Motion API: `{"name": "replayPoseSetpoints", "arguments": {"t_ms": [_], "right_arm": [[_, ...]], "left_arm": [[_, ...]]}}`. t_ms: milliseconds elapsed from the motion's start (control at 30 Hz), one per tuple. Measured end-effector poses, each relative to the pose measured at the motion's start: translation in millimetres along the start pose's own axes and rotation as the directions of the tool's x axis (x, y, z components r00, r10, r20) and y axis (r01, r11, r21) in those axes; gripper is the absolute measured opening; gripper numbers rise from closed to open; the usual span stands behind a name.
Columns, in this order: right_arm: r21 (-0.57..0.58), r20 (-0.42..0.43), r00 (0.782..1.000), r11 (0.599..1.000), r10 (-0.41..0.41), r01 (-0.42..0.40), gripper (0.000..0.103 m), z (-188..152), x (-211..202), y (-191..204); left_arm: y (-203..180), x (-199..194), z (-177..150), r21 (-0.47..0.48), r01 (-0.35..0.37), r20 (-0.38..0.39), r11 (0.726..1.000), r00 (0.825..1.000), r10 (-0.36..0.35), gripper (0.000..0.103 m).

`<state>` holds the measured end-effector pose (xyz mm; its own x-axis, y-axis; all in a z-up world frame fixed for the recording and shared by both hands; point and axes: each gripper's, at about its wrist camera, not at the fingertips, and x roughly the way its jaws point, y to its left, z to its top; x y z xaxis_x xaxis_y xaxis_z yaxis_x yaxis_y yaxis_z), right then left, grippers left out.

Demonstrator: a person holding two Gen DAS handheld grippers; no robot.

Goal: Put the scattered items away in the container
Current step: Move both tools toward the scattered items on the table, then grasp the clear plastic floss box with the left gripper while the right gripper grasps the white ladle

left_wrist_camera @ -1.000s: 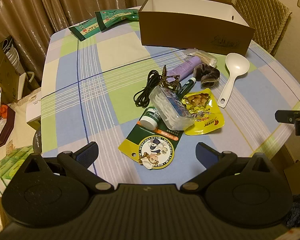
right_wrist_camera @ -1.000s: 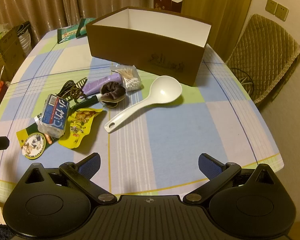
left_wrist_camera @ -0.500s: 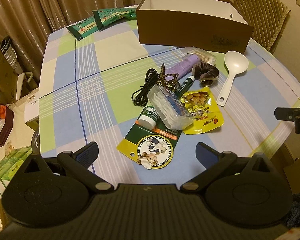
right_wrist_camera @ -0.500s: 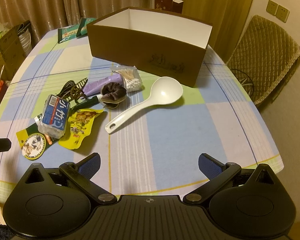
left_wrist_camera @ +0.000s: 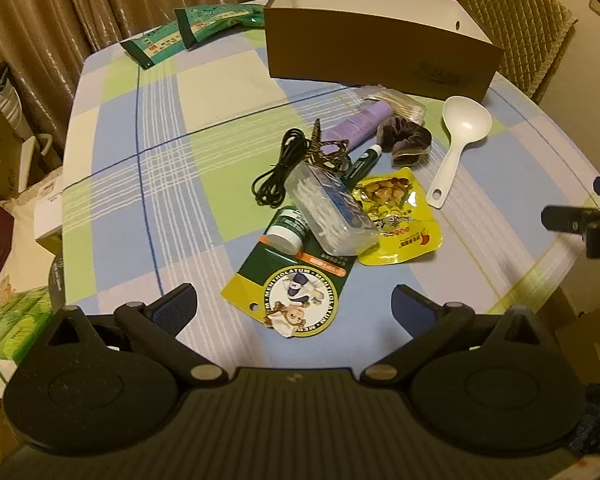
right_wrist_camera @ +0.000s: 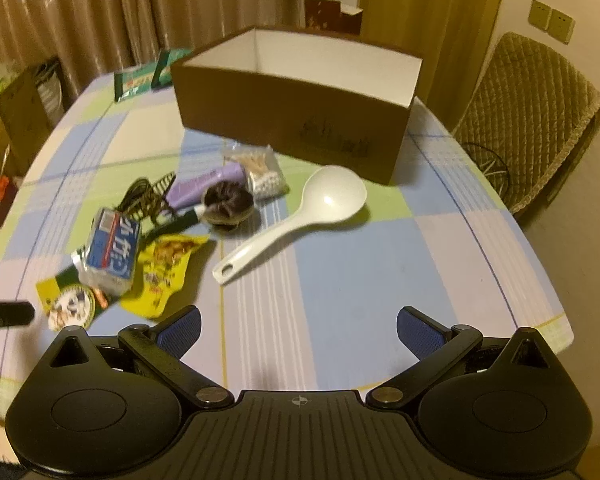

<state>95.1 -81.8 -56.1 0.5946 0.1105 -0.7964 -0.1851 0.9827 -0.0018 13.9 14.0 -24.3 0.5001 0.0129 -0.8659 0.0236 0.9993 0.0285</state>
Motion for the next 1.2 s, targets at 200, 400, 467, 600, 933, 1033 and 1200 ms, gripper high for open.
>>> {"name": "replayPoseSetpoints", "arguments": {"t_ms": [200,400,467,600,933,1033,1200], "right_arm": [[0.030,0.055,0.998,0.999,0.022,-0.023,0.101,6,-3,-8],[0.009,0.100,0.993,0.998,0.062,-0.063,0.101,10,1,-16],[-0.002,0.089,0.994,0.998,0.069,-0.069,0.101,13,6,-18],[0.000,0.054,0.994,0.995,0.099,-0.099,0.101,19,20,-27],[0.006,-0.018,0.994,0.994,0.112,-0.112,0.101,31,53,-57],[0.017,-0.032,0.993,0.994,0.109,-0.109,0.101,34,63,-69],[0.051,-0.059,0.991,0.991,0.124,-0.121,0.101,41,80,-86]], "left_arm": [[-3,4,0,0.003,0.003,0.010,1.000,1.000,-0.003,0.102],[-5,8,2,-0.012,0.003,0.043,1.000,0.999,-0.002,0.102],[-4,9,4,-0.031,0.010,0.053,0.999,0.999,-0.008,0.102],[-3,13,8,-0.070,0.037,0.062,0.997,0.998,-0.032,0.097],[2,48,18,-0.239,0.123,0.030,0.963,0.992,-0.119,0.075],[5,58,21,-0.297,0.133,0.018,0.945,0.991,-0.133,0.074],[6,72,25,-0.347,0.118,-0.001,0.931,0.992,-0.126,0.067]]}}
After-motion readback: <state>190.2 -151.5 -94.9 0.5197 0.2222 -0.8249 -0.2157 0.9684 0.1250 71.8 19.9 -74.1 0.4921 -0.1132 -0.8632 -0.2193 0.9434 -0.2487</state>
